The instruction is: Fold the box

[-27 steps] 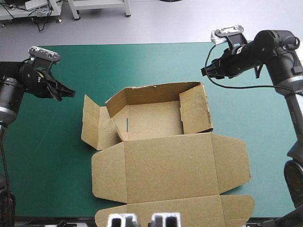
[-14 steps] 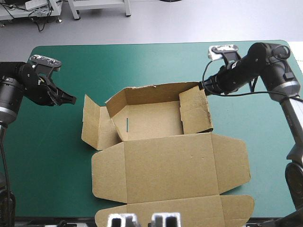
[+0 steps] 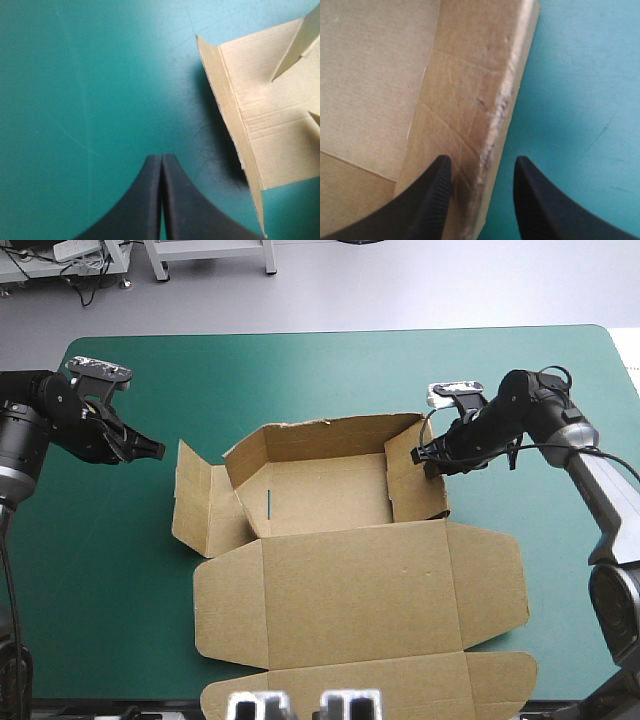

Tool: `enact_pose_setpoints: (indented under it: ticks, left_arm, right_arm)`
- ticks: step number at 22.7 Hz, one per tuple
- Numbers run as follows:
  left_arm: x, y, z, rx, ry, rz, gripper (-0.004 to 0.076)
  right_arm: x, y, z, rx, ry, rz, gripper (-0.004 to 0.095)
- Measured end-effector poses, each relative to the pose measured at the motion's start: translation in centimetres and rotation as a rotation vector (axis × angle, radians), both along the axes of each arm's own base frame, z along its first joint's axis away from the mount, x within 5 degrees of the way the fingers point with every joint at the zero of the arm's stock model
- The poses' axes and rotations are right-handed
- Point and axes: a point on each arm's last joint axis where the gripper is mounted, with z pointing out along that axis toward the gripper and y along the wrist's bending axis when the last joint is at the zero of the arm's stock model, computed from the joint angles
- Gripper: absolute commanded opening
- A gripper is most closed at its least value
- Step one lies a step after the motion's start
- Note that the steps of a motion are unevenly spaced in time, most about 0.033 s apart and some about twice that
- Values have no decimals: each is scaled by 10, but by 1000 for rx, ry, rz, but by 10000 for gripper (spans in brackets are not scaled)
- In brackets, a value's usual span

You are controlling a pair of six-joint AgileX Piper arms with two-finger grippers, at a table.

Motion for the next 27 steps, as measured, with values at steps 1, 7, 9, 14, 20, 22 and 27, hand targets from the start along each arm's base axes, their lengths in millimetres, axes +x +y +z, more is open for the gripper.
enact_pose_setpoints:
  ticks: [1, 7, 9, 14, 20, 22, 27]
  left_arm:
    - [0, 0, 0, -6, 0, -1, -10]
    - [0, -1, 0, -14, 0, -2, -10]
    - [0, -1, 0, -14, 1, -2, -10]
    - [12, -1, 6, -35, -142, 38, -9]
    - [49, 27, -13, -259, -229, 223, -10]
    - [54, 41, -18, -350, -232, 259, -10]
    - [62, 64, -23, -615, -260, 255, -10]
  right_arm:
    - [2, 1, -3, 7, 6, 5, 381]
    - [17, 6, -30, 18, 33, 28, -31]
    - [20, 7, -37, 24, 50, 27, -20]
    - [26, 10, -29, 70, 23, 25, -24]
    - [37, -18, 62, 154, -185, -4, -24]
    - [33, -30, 89, 168, -241, -16, -24]
    - [22, -56, 141, 190, -376, -58, -23]
